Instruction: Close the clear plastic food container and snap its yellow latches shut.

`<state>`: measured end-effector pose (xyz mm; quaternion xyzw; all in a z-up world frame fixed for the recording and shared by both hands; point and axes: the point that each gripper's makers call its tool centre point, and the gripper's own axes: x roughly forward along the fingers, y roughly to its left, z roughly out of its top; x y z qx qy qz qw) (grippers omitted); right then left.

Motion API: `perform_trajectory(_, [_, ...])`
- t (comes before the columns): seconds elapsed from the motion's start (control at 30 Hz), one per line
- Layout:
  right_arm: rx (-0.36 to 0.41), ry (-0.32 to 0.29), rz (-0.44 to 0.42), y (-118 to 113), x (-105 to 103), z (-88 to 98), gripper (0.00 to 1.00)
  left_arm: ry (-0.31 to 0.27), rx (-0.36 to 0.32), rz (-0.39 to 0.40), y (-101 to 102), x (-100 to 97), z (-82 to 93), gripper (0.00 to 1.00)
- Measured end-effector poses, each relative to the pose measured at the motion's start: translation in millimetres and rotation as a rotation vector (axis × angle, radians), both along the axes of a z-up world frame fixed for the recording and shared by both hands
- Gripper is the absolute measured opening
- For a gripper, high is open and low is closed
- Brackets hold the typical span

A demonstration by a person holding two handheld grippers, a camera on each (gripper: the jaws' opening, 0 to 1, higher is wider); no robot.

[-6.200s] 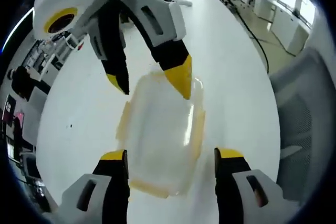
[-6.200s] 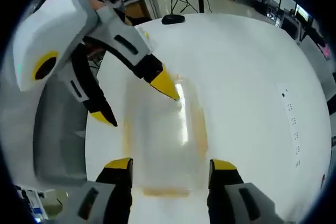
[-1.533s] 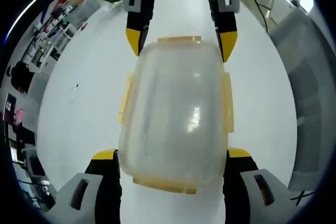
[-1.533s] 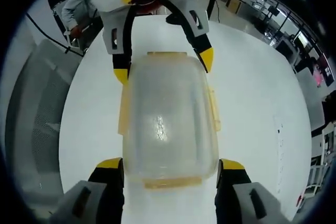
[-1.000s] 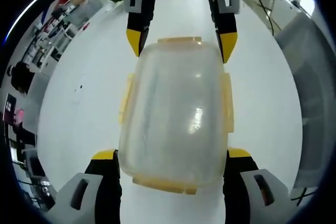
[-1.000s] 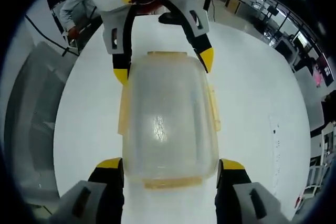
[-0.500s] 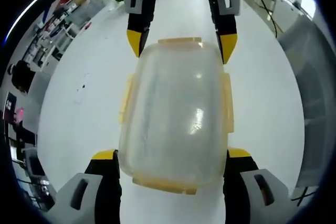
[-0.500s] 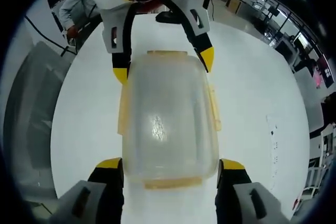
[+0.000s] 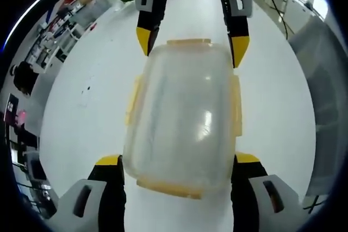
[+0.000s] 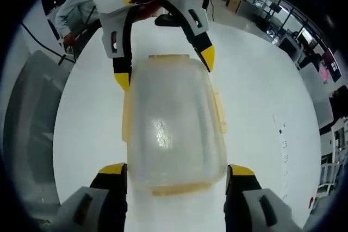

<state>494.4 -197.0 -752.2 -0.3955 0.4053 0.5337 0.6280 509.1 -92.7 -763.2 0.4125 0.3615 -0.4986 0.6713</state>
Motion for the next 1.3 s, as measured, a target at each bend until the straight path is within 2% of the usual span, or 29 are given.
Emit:
perform_trajectory(0.07, [0.016,-0.031,-0.017,-0.4,3.5,3.2,0.75,-0.009,-0.005,0.007,1.0,0.2,0.8,0.81])
perform_trajectory(0.27, [0.039,-0.032,-0.051,-5.9,-1.0,6.2,0.76,-0.010,-0.020,0.030,4.1,-1.8,4.0,0.81])
perform_trajectory(0.47, [0.083,-0.035,-0.110,-9.7,-6.6,8.4,0.75,-0.006,-0.065,0.072,5.9,-6.3,7.7,0.80])
perform_trajectory(0.83, [0.129,-0.064,-0.183,-14.0,-15.5,13.9,0.75,-0.044,-0.111,0.138,14.4,-13.2,15.4,0.81])
perform_trajectory(0.93, [0.146,-0.068,-0.201,-13.7,-18.1,14.3,0.75,-0.039,-0.141,0.184,16.9,-14.6,15.8,0.81])
perform_trajectory(1.03, [0.162,-0.067,-0.221,-13.3,-21.7,13.8,0.75,-0.048,-0.136,0.185,20.1,-18.5,15.4,0.81])
perform_trajectory(1.3, [0.210,-0.079,-0.276,-15.2,-30.1,17.9,0.74,-0.067,-0.176,0.232,27.3,-23.4,21.4,0.81])
